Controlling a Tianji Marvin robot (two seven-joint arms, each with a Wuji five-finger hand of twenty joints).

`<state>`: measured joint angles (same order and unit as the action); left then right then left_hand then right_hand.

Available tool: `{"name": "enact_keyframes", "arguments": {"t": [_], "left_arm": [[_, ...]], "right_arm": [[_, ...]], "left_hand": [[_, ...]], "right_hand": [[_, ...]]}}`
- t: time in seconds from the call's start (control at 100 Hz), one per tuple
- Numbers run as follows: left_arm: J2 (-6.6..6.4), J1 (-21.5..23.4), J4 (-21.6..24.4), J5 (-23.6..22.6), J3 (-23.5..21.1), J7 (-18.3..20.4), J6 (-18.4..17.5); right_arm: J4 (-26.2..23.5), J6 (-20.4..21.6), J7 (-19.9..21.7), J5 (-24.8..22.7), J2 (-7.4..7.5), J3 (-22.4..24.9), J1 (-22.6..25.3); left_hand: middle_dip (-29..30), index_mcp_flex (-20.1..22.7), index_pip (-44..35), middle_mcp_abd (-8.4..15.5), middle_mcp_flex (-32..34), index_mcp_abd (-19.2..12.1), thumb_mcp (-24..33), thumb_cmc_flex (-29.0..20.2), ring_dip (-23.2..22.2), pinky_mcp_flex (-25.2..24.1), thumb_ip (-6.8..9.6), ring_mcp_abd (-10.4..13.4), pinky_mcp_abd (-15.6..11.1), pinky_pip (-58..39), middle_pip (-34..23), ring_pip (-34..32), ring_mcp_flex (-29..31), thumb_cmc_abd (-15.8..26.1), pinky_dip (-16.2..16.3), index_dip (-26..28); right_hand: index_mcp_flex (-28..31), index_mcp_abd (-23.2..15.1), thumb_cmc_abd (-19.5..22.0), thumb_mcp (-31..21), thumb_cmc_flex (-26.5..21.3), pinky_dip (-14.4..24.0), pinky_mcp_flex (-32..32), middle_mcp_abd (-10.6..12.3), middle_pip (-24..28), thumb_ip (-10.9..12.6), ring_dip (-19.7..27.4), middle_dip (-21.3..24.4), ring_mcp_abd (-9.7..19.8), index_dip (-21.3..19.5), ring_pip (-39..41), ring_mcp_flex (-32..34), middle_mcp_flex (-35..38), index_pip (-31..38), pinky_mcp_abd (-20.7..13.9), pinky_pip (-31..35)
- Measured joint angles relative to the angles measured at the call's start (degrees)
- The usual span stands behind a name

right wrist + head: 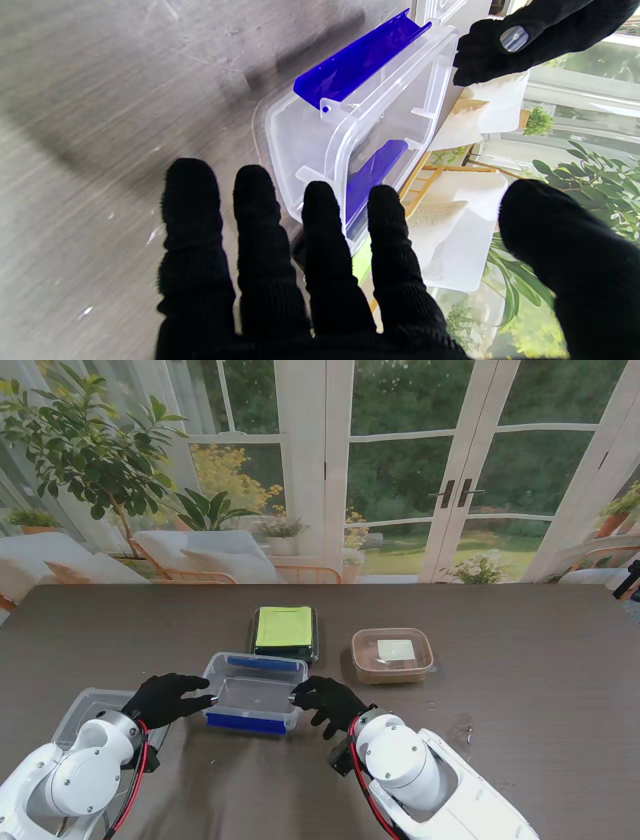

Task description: Pair container bodies with their lids

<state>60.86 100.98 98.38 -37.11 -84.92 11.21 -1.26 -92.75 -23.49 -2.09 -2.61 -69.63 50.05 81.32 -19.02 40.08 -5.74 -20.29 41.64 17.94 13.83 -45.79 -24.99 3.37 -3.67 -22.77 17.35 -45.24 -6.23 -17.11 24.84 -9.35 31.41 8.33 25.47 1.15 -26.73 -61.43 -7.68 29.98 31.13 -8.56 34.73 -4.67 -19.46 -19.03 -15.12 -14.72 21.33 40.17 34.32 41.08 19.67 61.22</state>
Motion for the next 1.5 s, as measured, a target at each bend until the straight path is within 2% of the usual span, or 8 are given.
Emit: {"name": "enact_keyframes", "arguments": {"t": [0.18,0.38,0.53,0.73,0.98,1.17,1.5], "left_arm": [[0.32,3.2,2.7,-2.3,-2.9,-2.6,-1.1],[0.56,9.2,7.2,-5.4,-6.9,-3.7,0.0],[0.69,12.9,7.7,-8.9,-8.2,-5.7,2.0],[0.87,15.2,6.8,-8.8,-8.4,-6.7,5.0],[0.56,15.9,5.9,-8.8,-7.1,-2.8,8.4],[0.17,16.0,6.3,-8.8,-6.2,-1.8,9.9],[-0.48,20.2,12.7,-12.4,-6.4,4.7,12.6]], "right_arm": [[-1.1,0.2,-0.2,-1.5,0.01,0.9,0.6],[-4.5,0.8,-0.8,-3.6,0.37,3.5,2.9],[-7.4,2.5,-0.6,-3.7,1.00,6.2,5.6],[-10.3,4.9,0.9,-4.2,2.05,9.2,9.2],[-12.3,6.1,1.7,-3.5,2.76,11.6,11.6],[-12.5,6.6,2.0,-3.4,2.98,12.1,11.9],[-11.2,6.5,1.8,-2.6,2.92,12.1,10.9]], "left_hand": [[0.0,0.0,0.0,0.5,0.0,0.0,0.0,0.0,0.0,0.0,0.00,0.0,-0.1,0.5,0.0,0.0,0.0,0.0,0.0,0.0],[0.0,0.1,-0.2,0.6,0.0,-0.4,0.0,0.0,0.3,-0.8,0.00,0.3,-0.7,2.7,0.0,0.6,-1.0,0.0,-0.4,0.0],[0.0,-3.3,1.0,1.9,-1.9,-2.3,0.0,0.1,1.6,-2.2,0.00,1.7,-2.0,6.5,0.8,2.7,-3.2,0.0,-2.3,-0.3],[1.3,-3.7,1.0,3.2,-4.6,-2.5,-0.2,0.2,3.3,-3.2,0.00,3.2,-4.2,11.7,1.3,5.4,-5.8,0.0,-3.6,-0.6],[1.9,-3.7,1.0,3.7,-5.5,-2.5,-0.8,0.1,3.8,-3.2,0.00,3.3,-4.4,13.1,1.3,6.1,-5.8,0.6,-3.8,-0.7],[3.1,-3.7,1.0,3.8,-7.4,-2.5,-1.3,0.0,4.6,-3.3,0.00,3.3,-4.5,14.4,5.2,7.0,-6.7,1.2,-3.9,-1.2],[3.8,-3.9,1.0,3.7,-8.1,-2.6,-1.4,0.0,4.7,-2.8,0.00,3.3,-4.5,13.6,7.2,6.9,-6.4,1.2,-3.9,-1.1]], "right_hand": [[0.0,0.0,0.0,0.0,0.0,0.0,0.0,0.5,0.0,0.0,0.0,0.0,0.0,0.0,0.1,0.0,0.0,0.0,0.0,0.0],[0.0,0.0,0.0,0.0,0.0,0.0,0.0,0.5,0.0,0.0,0.0,0.0,0.0,0.0,0.1,0.0,0.0,0.0,0.0,0.0],[0.0,0.0,0.0,0.0,0.0,0.0,0.0,0.5,0.0,0.0,0.1,0.0,0.0,0.0,0.1,0.0,0.0,0.0,0.0,0.0],[0.0,0.0,0.0,0.0,0.0,0.0,0.0,0.5,0.0,0.0,0.3,0.0,0.0,0.0,0.1,0.0,0.0,0.0,0.0,0.0],[0.0,0.0,0.0,0.0,0.0,0.0,0.0,0.5,-0.9,0.0,0.3,0.0,0.0,0.0,0.1,0.0,0.0,0.0,0.0,0.0],[0.0,0.0,0.0,0.0,0.0,0.0,0.0,0.5,-0.9,0.0,0.3,0.0,0.0,0.0,0.1,0.0,0.0,0.0,0.0,0.0],[0.0,0.0,0.0,0.0,0.0,0.0,0.0,0.5,-0.9,0.0,0.3,0.0,0.0,0.0,0.1,0.0,0.0,0.0,0.0,0.0]]}}
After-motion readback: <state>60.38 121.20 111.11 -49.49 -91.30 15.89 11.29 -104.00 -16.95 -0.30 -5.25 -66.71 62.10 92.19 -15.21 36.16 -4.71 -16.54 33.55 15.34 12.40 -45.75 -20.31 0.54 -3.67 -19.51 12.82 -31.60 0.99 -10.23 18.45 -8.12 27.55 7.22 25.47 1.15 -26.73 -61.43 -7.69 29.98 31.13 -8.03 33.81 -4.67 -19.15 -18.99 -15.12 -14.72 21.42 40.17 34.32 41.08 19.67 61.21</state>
